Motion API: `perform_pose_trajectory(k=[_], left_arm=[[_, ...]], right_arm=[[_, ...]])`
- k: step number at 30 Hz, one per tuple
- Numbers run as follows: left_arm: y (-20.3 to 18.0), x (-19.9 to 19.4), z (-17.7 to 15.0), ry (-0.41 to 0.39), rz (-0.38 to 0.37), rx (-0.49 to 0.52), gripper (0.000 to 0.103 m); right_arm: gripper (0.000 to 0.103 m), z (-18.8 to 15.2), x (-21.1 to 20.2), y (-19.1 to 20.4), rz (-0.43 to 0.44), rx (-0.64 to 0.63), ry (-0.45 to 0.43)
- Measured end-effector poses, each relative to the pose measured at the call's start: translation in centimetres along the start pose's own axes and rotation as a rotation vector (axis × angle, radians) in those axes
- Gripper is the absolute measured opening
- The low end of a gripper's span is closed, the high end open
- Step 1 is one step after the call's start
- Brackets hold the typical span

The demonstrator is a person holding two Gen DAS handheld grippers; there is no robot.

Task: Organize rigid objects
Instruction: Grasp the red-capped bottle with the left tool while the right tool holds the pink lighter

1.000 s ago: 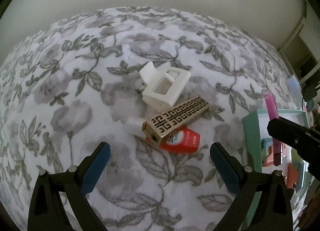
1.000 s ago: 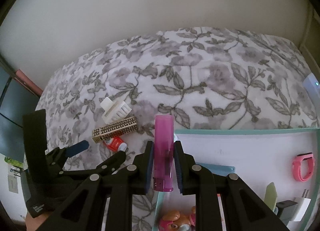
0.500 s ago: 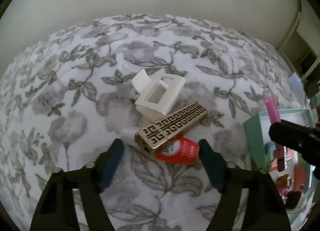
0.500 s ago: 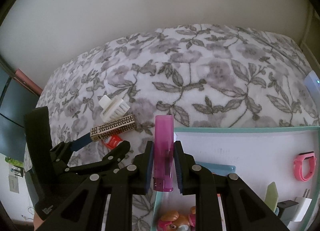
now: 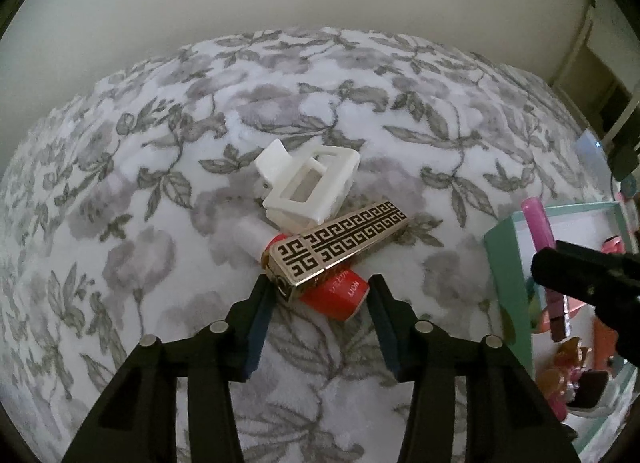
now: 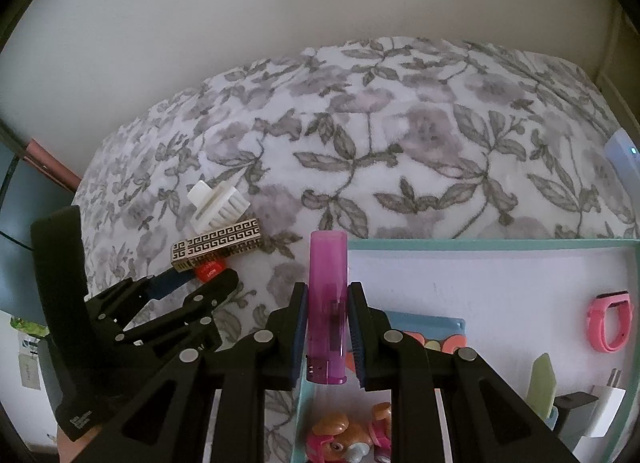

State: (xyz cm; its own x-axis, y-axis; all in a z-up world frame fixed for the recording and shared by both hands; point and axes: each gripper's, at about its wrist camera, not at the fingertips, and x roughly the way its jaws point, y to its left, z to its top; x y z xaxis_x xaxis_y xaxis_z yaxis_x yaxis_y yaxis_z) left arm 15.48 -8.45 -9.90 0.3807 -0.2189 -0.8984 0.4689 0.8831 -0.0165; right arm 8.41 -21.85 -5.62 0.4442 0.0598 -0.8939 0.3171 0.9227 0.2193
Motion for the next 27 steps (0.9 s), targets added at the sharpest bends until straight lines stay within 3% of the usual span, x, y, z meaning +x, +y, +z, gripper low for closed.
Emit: perform_pose_trajectory(k=[8,12,22,27], left_arm=[[-0.2,0.5,0.0,-0.054,0.063,0.095,0.085],[0.7,0.7,0.3,-0.074,0.035,0.055,0.085],[-0.2,1.0,0.9,-0.135,0.059,0.119,0.085],[-0.3,0.6,0.8,-0.145,0.002,0.12,0.081]], right_arm=[[0.021,0.2,0.4,-0.1,0.015,0.002,0.007],[0.021,0.3,0.4,0.0,0.026,0.001,0.007],[0.021,0.3,0.4,-0.1,0.044,0.008,0.011],[0.021,0.3,0.3,0.0,0.047,0.007,0.008]])
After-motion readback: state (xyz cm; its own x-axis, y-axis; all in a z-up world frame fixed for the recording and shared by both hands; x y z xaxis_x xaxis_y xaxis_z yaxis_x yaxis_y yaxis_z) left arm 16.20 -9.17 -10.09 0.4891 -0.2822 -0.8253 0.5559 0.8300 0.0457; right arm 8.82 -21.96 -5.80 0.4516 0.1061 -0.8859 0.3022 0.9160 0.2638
